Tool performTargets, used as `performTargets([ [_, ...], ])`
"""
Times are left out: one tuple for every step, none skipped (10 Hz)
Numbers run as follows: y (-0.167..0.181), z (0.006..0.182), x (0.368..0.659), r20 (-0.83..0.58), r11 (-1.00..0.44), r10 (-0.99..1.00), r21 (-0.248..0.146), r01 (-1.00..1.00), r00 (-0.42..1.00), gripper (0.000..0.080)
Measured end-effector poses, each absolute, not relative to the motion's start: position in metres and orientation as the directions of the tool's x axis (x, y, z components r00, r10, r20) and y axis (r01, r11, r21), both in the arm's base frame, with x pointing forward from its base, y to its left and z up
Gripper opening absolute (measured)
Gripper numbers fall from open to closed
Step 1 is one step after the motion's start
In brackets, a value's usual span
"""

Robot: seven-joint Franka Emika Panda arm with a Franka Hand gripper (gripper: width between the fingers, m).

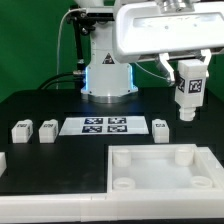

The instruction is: Assemble one leg

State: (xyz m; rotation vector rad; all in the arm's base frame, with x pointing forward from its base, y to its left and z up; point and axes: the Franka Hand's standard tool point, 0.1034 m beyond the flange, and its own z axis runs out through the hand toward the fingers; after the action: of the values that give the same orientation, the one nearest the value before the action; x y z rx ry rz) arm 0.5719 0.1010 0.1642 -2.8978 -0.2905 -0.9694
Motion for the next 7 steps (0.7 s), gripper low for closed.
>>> performTargets([
  [0.101,0.159,0.570,0.596,-0.979,0.156,-0.010,0.201,0.787,0.0291],
  [0.101,0.160,0.571,0.597,-0.979,0.156,-0.009,0.202,0.786,0.0291],
  [0.101,0.159,0.570,0.596,-0.979,0.157,-0.009,0.203,0.787,0.0291],
  [0.101,0.158,0.571,0.595,-0.979,0.158,-0.009,0.203,0.788,0.0291],
  [0.099,0.153,0.580,0.605,-0.979,0.159,-0.005,0.203,0.780,0.0291],
  [0.098,0.144,0.595,0.611,-0.980,0.152,-0.009,0.199,0.777,0.0291],
  [0.103,0.136,0.604,0.610,-0.980,0.147,-0.016,0.198,0.778,0.0291],
])
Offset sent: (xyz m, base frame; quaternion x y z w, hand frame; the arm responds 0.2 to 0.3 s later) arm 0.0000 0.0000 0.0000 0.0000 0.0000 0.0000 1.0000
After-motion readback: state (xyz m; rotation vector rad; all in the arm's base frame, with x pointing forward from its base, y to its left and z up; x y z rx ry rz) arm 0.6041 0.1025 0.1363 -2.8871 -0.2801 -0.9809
